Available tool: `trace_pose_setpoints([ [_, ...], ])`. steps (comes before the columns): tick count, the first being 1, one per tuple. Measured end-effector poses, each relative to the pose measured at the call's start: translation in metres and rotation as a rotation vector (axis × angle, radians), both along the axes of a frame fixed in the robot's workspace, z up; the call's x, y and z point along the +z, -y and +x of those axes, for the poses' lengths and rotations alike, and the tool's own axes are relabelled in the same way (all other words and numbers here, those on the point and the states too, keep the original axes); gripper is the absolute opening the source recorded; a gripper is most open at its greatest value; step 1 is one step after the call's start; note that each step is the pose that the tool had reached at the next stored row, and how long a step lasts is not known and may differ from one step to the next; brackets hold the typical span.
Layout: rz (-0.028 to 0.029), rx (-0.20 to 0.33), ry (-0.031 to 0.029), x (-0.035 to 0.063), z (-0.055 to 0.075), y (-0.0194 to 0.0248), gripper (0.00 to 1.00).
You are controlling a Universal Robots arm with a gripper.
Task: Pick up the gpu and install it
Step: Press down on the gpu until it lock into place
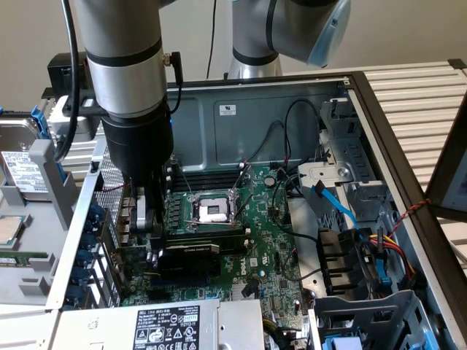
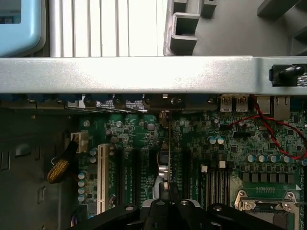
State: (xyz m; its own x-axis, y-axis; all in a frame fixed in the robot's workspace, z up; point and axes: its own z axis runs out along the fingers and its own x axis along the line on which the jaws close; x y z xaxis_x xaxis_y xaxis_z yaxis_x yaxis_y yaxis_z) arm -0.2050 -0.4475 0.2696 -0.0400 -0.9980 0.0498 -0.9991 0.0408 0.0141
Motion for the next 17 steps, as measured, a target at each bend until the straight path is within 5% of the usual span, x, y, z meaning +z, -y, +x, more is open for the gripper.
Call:
trace_pose_setpoints([
  [17, 0.0002, 0.0, 0.002, 0.0005, 0.0, 0.0, 0.11],
])
